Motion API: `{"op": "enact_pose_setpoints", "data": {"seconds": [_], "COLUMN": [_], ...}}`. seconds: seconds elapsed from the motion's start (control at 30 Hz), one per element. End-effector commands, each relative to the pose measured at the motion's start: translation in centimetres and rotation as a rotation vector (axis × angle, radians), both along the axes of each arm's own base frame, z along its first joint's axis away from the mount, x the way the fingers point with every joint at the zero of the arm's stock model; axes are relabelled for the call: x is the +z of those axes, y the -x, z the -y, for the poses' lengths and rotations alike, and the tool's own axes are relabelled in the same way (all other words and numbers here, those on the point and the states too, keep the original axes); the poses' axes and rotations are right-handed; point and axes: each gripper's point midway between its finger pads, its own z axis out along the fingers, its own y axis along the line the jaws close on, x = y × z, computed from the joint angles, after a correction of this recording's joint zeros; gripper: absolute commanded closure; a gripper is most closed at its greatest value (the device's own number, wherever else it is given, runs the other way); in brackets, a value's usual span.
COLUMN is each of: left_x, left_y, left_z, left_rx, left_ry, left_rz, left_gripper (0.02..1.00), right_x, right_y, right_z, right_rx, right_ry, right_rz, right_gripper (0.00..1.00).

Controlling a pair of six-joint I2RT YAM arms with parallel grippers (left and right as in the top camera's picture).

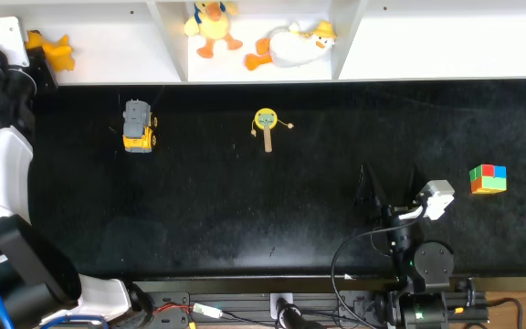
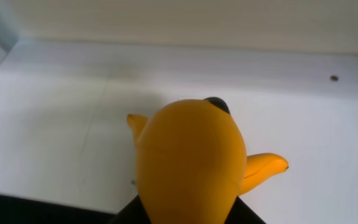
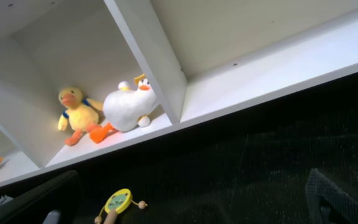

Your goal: Store Toys

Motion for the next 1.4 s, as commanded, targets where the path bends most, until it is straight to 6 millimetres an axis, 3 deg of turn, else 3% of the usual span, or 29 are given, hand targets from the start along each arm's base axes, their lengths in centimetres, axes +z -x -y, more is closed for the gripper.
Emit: {"op": "enact_pose_setpoints", "data": {"seconds": [0.03,0.3,0.8,1.4], "left_x": [1.3,3.5,0.1,0.4], "left_y": [-0.1,-0.4,-2.7,-3.7], "left_z": [-1.9,-2.3,-2.1,-1.3], "left_rx": [0.09,0.092,0.042,-0.015], "left_ry": [-0.047,-0.065,-0.013,0.005], "left_rz": [-0.02,-0.017,-0.024,0.019], "left_gripper": [0.89,0.888,0.895,0.86], "right_x": [-0.4,-0.4,-0.4,-0.4], "right_y": [0.0,0.0,0.0,0.0], "right_z": [0.0,0.0,0.0,0.0], "right_rx": [-0.003,-0.003,-0.003,-0.003], "right_ry": [0.007,0.007,0.007,0.007], "right_rz": [0.001,0.001,0.001,0.0], "right_gripper": [0.005,0.005,0.007,0.007]}}
